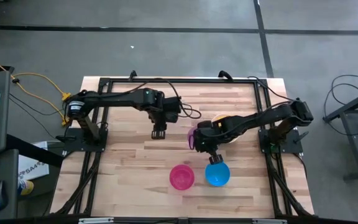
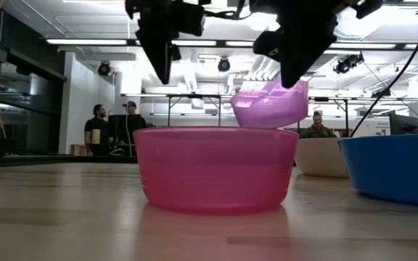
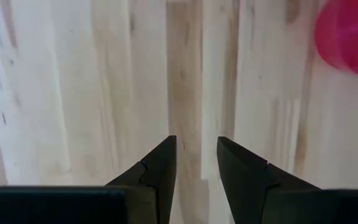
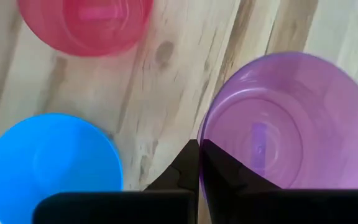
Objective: Nest bowls inside each other
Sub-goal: Stack the violet bowl on top of the yellow bowl
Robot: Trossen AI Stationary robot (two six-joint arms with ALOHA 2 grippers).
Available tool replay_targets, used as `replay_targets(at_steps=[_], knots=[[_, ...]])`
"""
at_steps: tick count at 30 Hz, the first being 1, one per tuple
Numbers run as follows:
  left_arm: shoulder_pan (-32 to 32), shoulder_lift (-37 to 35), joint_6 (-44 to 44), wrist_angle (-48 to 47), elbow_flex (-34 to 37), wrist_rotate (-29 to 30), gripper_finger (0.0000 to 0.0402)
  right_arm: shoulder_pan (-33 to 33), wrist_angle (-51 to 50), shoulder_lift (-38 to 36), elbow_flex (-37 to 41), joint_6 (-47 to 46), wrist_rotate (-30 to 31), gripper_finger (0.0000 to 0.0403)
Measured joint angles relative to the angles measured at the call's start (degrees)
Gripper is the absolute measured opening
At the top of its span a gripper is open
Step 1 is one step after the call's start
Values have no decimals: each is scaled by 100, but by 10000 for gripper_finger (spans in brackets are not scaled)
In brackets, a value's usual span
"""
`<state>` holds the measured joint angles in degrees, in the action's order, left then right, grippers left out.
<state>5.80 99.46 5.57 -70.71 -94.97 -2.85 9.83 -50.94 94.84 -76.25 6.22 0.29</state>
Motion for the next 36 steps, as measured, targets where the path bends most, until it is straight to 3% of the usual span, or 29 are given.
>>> replay_targets(at_steps=[10,19,24,36], knots=[[57,-618,19,764,1299,-66,116,-284,-377,-986,210,-969,469,3],[57,-1225,-298,1682,2615,-57,116,-322,-4,-2320,1551,-2275,1173,3],[57,-1347,-436,1893,2771,-48,116,-319,217,-2721,2099,-2605,1350,3],[57,-1351,-283,2324,2773,-48,116,-238,726,-2759,3053,-2857,1612,3]])
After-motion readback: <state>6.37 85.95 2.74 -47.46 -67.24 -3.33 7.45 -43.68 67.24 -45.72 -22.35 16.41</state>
